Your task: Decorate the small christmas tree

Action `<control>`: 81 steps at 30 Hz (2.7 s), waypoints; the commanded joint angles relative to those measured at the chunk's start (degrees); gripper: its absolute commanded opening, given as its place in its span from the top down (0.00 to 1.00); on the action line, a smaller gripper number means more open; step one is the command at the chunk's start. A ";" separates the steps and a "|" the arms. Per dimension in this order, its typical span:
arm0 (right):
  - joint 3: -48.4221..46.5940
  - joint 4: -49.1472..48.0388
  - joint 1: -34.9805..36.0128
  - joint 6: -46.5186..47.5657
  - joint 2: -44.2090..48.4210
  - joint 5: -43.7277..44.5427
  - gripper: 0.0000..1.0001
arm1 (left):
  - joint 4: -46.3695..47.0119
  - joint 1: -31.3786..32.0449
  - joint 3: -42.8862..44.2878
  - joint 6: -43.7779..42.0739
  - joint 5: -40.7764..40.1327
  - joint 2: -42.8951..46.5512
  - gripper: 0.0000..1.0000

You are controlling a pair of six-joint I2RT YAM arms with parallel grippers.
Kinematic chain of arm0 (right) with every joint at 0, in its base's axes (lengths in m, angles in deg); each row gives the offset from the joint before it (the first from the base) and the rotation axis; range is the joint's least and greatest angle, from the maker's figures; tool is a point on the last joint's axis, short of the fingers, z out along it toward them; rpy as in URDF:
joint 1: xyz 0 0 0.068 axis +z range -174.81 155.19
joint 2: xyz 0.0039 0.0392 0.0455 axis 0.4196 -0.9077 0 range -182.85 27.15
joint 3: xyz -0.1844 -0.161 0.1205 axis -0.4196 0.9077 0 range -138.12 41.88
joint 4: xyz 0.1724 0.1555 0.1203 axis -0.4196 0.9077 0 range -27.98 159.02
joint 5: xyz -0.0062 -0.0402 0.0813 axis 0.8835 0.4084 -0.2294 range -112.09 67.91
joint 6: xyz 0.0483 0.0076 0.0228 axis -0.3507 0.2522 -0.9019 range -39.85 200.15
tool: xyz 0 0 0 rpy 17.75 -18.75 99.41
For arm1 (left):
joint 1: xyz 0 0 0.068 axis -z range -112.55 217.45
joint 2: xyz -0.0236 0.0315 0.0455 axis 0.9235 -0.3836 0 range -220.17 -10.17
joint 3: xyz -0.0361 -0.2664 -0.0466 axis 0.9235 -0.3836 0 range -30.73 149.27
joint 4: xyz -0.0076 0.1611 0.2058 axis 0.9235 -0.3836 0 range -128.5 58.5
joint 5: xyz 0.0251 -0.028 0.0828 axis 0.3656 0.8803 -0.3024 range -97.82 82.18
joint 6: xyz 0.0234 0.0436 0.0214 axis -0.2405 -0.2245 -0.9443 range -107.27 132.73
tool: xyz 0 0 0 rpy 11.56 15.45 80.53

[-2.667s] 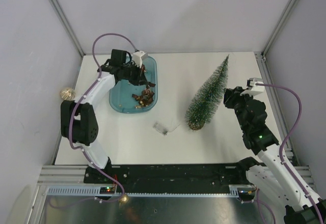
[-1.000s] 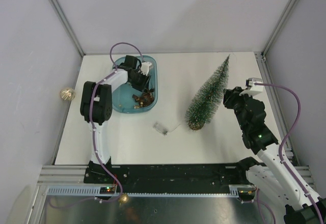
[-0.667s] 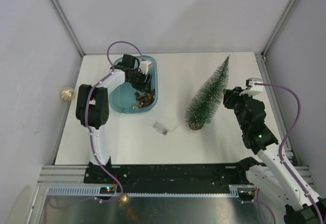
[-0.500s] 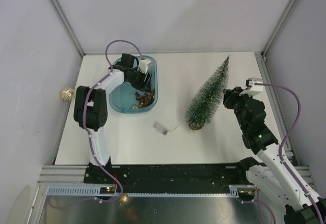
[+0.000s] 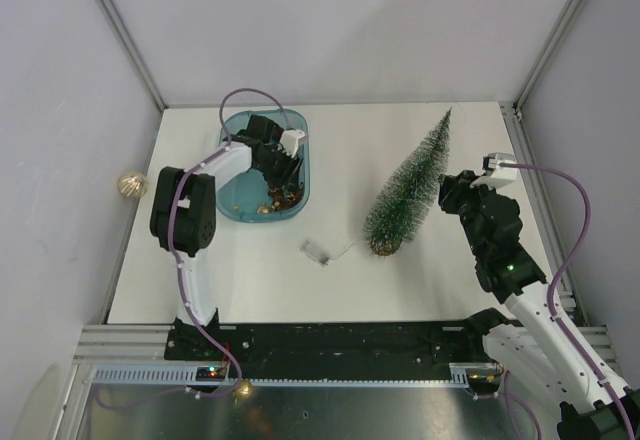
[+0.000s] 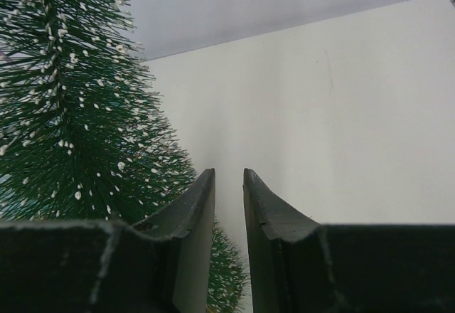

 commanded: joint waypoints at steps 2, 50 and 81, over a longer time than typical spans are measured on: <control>-0.68 -0.84 0.00 -0.09 0.37 0.75 0.72 | 0.35 0.81 -0.84 -2.89 -2.25 -0.73 0.55; -0.64 -0.98 0.16 -0.68 1.57 0.03 0.72 | -4.52 5.16 5.10 9.61 26.90 25.91 0.96; -0.68 -0.84 0.66 -1.64 1.97 -0.47 0.72 | -7.45 26.60 50.95 23.60 38.19 9.20 0.92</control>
